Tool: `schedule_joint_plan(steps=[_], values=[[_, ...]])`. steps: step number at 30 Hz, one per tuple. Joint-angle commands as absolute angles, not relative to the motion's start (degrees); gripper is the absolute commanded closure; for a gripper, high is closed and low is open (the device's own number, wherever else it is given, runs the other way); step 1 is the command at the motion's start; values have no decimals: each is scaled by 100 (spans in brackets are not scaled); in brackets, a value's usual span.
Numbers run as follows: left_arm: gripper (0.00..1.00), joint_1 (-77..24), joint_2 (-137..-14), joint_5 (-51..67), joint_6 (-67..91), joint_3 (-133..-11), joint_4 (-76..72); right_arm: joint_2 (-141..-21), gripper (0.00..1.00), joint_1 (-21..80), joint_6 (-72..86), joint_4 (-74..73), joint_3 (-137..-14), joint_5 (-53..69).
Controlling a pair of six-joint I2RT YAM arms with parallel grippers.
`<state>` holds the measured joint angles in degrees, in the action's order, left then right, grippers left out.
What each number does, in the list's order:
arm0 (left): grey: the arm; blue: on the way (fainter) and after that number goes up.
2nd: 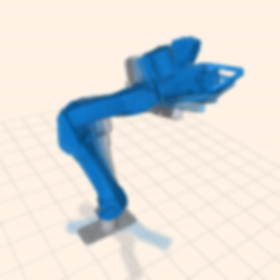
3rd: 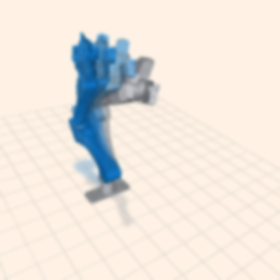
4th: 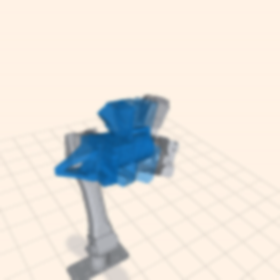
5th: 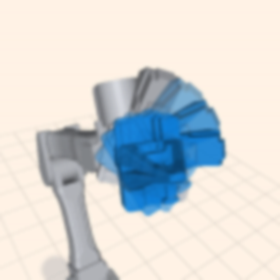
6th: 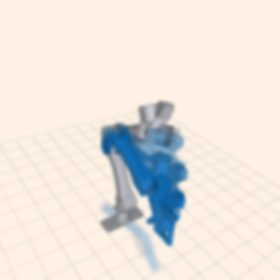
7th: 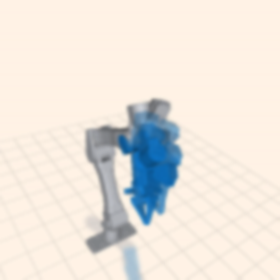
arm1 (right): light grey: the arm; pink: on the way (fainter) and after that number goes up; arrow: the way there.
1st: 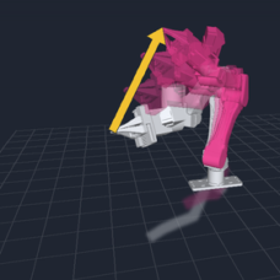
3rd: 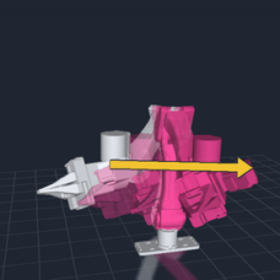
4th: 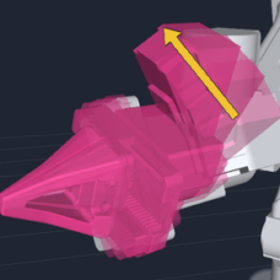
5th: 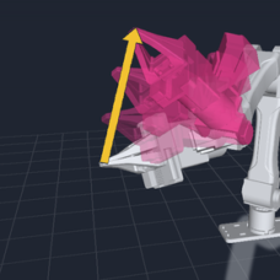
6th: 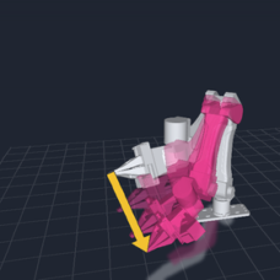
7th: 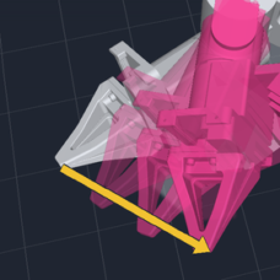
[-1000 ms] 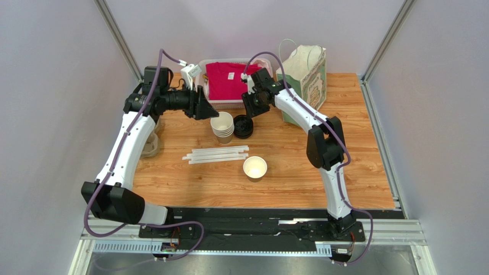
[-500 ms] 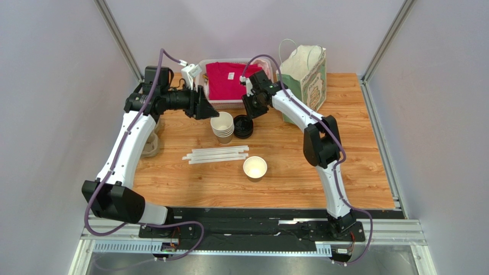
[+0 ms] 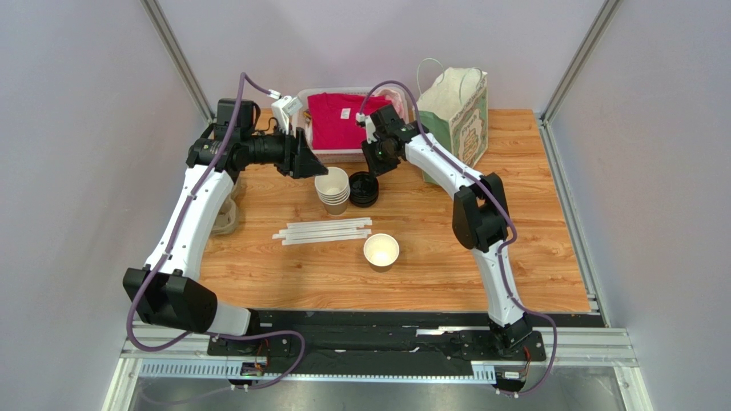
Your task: Pack the takeout coffee
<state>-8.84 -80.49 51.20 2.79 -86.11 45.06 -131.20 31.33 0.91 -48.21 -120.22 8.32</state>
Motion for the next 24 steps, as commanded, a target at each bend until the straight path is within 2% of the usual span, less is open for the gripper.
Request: schedule_joint_plan(steps=[1,17,20,24], values=[[43,-826,-8068,5300,351,-8851,4342,-13245,72,3155,18,-4781,-12322,703],[43,-826,-8104,5361,378,-8789,4307,-13280,74,3182,-149,-4781,-12278,642],[43,-817,-8104,5361,378,-8807,4315,-13272,78,3173,-141,-4764,-12270,624],[43,-800,-8104,5361,369,-8798,4315,-13201,94,3173,-132,-4729,-12234,624]])
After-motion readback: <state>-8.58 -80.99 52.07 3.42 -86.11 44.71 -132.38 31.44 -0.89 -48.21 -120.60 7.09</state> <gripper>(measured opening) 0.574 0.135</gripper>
